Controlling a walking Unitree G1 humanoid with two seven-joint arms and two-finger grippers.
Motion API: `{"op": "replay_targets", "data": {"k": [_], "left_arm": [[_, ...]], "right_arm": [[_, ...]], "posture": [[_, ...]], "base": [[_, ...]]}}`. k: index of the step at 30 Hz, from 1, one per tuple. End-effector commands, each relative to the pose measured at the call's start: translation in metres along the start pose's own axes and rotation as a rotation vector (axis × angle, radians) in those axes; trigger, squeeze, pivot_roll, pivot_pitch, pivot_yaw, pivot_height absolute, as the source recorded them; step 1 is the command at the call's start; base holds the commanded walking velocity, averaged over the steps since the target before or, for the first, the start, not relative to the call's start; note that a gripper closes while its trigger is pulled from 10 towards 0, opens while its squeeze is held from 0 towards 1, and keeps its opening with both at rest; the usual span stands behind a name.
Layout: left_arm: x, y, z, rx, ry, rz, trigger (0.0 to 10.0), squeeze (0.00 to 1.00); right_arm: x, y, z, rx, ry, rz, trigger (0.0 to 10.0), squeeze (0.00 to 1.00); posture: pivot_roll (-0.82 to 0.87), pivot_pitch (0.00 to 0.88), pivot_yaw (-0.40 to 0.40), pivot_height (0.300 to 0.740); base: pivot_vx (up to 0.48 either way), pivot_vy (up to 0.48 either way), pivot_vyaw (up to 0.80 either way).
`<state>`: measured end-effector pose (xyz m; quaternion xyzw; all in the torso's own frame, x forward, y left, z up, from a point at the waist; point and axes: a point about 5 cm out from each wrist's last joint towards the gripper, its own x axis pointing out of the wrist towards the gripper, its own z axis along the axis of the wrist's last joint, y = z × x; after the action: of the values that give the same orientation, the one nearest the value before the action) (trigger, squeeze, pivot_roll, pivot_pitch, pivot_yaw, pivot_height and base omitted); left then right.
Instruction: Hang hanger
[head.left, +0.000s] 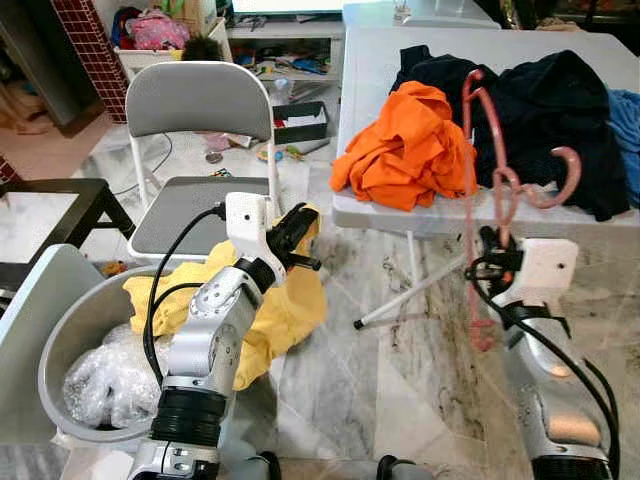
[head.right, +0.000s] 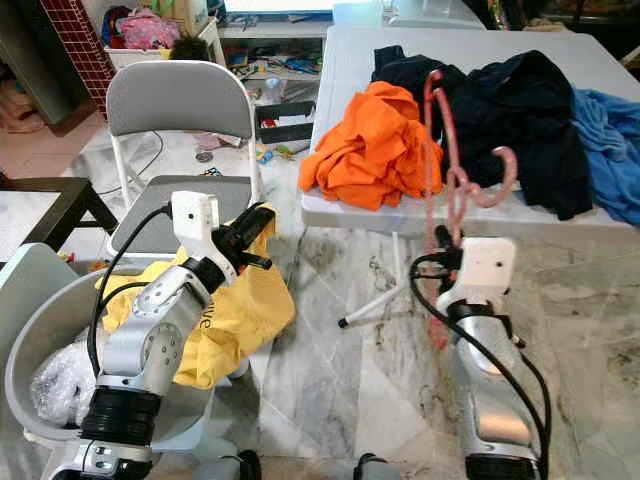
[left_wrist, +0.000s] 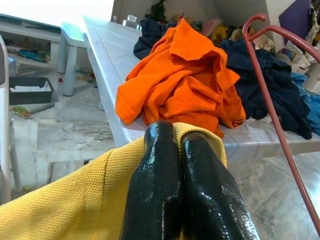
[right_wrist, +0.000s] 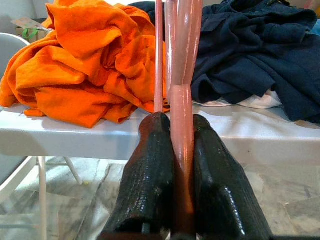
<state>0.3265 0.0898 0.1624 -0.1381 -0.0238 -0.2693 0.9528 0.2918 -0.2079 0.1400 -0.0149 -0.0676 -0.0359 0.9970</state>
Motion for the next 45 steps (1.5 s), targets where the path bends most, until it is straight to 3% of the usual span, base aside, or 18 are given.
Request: {"op": "replay_targets", "data": {"k": [1, 7, 14, 27, 45], "left_arm": [[-0.001, -0.003, 0.004, 0.021, -0.012, -0.012, 0.0, 0.0], [0.0, -0.003, 0.005, 0.015, -0.018, -0.012, 0.0, 0.0], [0.0, -0.006, 0.005, 0.016, -0.026, -0.038, 0.0, 0.0], [-0.001, -0.01, -0.002, 0.019, -0.006, -0.056, 0.0, 0.0], [0.002, -0.012, -0.001, 0.038, -0.012, -0.075, 0.0, 0.0]], "right_arm": [[-0.002, 0.003, 0.0, 0.012, 0.0, -0.002, 10.0, 0.0], [-0.006, 0.013, -0.003, 0.031, 0.008, 0.004, 10.0, 0.0], [-0.006, 0.011, -0.003, 0.03, 0.006, -0.006, 10.0, 0.0], [-0.004, 0.012, -0.002, 0.023, 0.002, -0.006, 10.0, 0.0], [0.0, 0.016, 0.0, 0.012, -0.012, 0.008, 10.0, 0.0]], "posture": [[-0.05, 0.157, 0.028, 0.74], [-0.05, 0.158, 0.029, 0.74], [-0.06, 0.16, 0.028, 0.74], [-0.06, 0.149, 0.022, 0.74], [-0.05, 0.123, 0.026, 0.74]], "base": [[0.0, 0.0, 0.0], [0.0, 0.0, 0.0], [0.0, 0.0, 0.0], [0.0, -0.087, -0.73], [0.0, -0.305, 0.0]]}}
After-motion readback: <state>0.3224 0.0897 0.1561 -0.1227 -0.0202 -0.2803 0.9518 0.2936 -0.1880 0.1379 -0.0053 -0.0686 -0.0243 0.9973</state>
